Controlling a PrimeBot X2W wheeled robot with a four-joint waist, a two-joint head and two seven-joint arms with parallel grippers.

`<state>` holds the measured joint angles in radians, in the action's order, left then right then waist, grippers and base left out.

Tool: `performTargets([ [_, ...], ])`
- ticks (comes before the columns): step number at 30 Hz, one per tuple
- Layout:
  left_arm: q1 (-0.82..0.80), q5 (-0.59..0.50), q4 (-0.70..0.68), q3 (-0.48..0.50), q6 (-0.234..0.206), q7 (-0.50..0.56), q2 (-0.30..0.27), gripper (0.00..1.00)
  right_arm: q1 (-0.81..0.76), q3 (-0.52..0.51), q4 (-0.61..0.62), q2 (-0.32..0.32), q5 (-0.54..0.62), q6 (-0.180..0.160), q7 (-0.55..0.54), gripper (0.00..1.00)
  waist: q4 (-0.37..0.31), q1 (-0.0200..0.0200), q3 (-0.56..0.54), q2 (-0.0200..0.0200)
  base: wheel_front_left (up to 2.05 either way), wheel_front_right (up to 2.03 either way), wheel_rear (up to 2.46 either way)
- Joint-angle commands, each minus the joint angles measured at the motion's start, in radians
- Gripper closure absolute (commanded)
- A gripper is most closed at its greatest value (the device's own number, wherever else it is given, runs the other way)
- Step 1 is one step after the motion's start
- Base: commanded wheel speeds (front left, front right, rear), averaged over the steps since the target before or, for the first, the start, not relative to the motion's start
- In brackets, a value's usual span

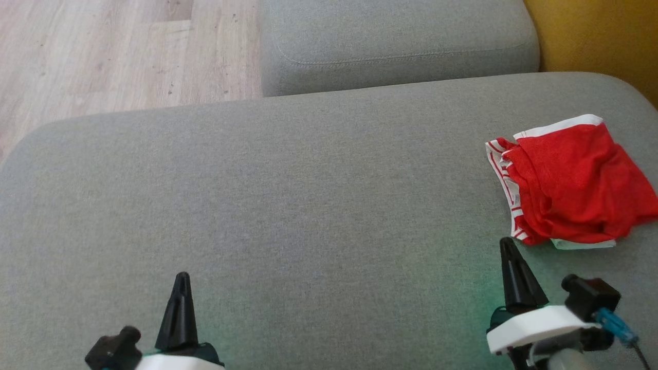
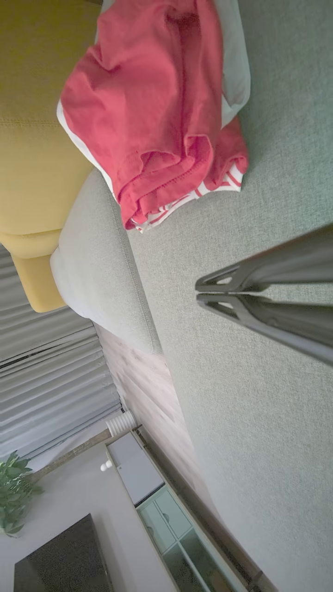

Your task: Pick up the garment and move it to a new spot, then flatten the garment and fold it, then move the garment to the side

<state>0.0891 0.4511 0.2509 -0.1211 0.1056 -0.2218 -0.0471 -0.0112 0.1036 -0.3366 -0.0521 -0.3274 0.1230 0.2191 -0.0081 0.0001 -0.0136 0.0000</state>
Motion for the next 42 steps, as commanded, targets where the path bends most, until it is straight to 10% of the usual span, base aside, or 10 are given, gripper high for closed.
performTargets([
  [1,-0.044,0.033,-0.031,0.02,0.003,0.007,-0.003,1.0,0.046,-0.007,0.035,-0.009,-0.041,0.001,-0.006,1.0,0.0,0.0,0.0,0.0,0.0,0.0,0.0],
  [42,-0.101,0.458,-0.022,0.094,0.011,0.124,-0.008,1.0,0.072,-0.062,0.058,-0.022,-0.523,0.004,-0.109,1.0,0.003,0.0,0.006,0.0,0.0,0.0,0.0],
])
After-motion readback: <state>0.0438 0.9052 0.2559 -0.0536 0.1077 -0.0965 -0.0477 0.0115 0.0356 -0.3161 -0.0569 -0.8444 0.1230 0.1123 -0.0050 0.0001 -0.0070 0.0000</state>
